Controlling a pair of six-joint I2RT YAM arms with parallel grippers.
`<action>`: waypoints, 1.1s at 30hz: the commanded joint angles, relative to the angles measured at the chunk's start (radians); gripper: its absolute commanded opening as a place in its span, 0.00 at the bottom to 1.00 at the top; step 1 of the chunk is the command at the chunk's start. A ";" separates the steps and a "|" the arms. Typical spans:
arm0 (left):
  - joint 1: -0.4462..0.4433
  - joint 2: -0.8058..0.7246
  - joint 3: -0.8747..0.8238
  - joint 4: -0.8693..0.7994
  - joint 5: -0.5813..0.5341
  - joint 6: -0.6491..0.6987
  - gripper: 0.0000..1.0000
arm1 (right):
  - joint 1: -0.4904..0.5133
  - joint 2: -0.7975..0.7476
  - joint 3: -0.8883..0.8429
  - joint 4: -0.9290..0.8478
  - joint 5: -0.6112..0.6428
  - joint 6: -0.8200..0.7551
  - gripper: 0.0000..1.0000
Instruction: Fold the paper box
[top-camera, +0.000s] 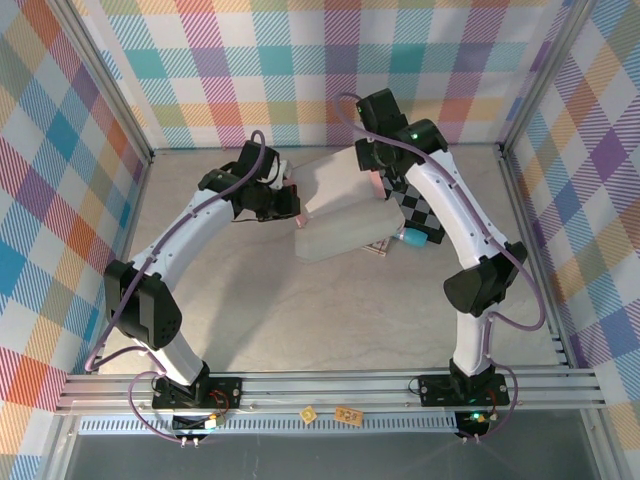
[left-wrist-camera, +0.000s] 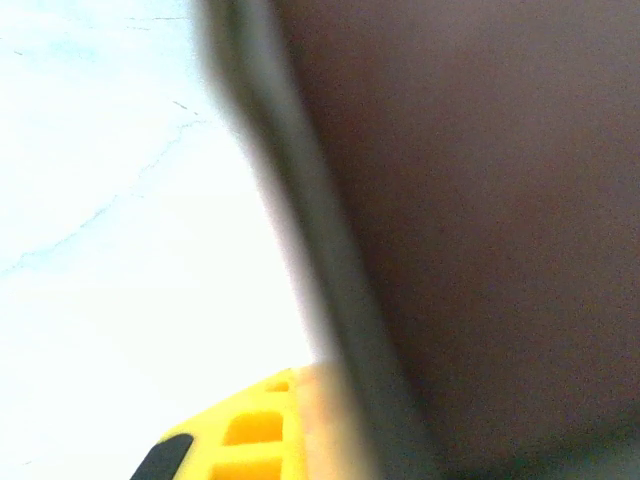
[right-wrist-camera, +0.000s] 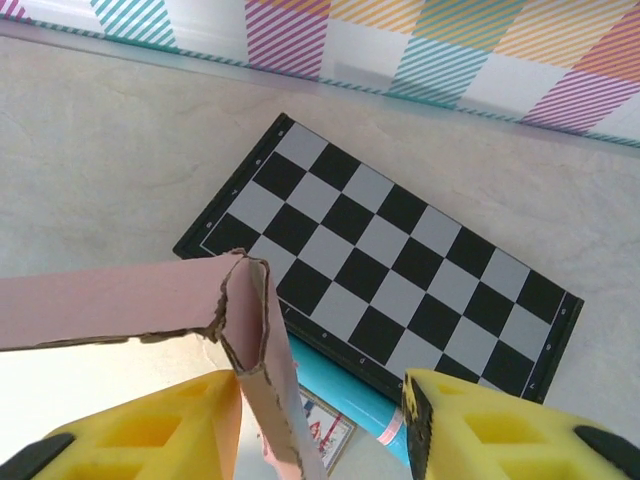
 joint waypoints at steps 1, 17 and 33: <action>-0.013 -0.016 0.018 -0.028 -0.001 0.003 0.00 | -0.006 0.008 0.014 -0.023 -0.019 0.011 0.46; -0.013 0.007 0.044 -0.044 0.016 0.008 0.00 | -0.015 -0.132 -0.304 0.111 -0.088 -0.030 0.28; -0.014 0.034 0.094 -0.091 0.017 0.006 0.00 | 0.004 -0.061 -0.229 0.050 0.149 -0.029 0.06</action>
